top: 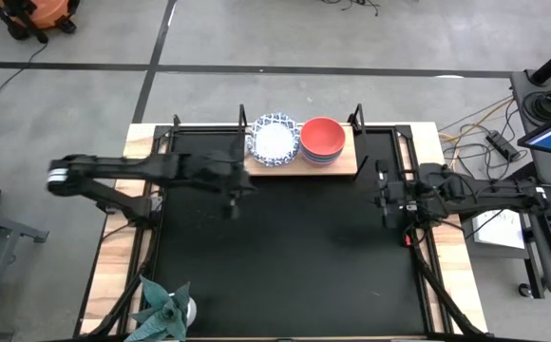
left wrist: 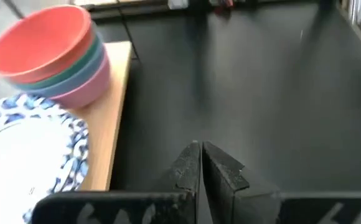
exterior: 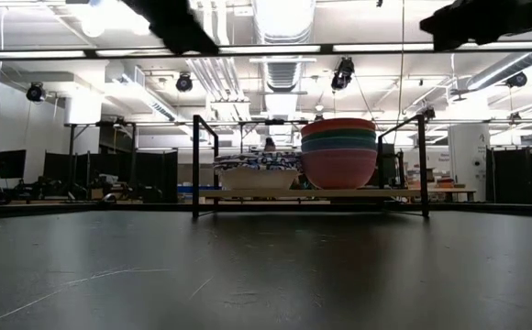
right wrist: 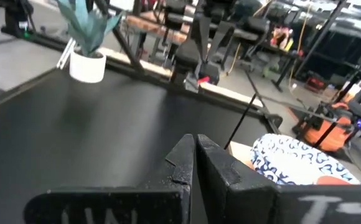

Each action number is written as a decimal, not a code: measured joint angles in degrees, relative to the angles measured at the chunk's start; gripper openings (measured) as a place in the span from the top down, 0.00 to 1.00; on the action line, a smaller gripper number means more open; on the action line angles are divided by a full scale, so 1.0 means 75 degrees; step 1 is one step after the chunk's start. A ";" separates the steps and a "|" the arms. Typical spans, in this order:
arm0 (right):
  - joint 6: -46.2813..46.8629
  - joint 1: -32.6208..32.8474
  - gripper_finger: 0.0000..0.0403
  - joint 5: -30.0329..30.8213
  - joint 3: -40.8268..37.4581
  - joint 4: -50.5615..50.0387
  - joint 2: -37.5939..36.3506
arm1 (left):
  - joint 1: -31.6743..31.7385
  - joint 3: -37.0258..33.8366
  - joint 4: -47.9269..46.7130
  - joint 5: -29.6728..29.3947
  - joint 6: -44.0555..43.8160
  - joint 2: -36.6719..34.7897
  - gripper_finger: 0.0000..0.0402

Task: Place and stack bowls onto a shelf
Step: Return to Home Position

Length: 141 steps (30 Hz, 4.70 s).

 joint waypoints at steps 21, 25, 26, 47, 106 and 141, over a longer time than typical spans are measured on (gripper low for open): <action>0.1618 -0.0013 0.98 -0.0390 -0.2264 0.0532 -0.2866 | 0.0025 -0.4870 0.1921 -0.0025 -0.0676 -0.7088 1.00; 0.1326 -0.0051 0.98 -0.0322 -0.2471 0.0944 -0.2756 | 0.0027 -0.5592 0.1979 -0.0038 -0.0674 -0.8125 1.00; 0.1224 -0.0067 0.98 -0.0325 -0.2559 0.1077 -0.2766 | 0.0026 -0.5787 0.2050 -0.0039 -0.0685 -0.8374 1.00; 0.1559 -0.0079 0.98 -0.0882 -0.3302 0.1921 -0.2755 | 0.0013 -0.8032 0.3864 0.0450 -0.1590 -0.9147 1.00; 0.1294 -0.0082 0.98 0.0074 -0.3311 0.1802 -0.2696 | 0.0023 -0.7994 0.3815 -0.2104 -0.1828 -0.9094 1.00; 0.1292 -0.0079 0.98 0.0074 -0.3311 0.1800 -0.2696 | 0.0023 -0.7994 0.3815 -0.2107 -0.1831 -0.9094 1.00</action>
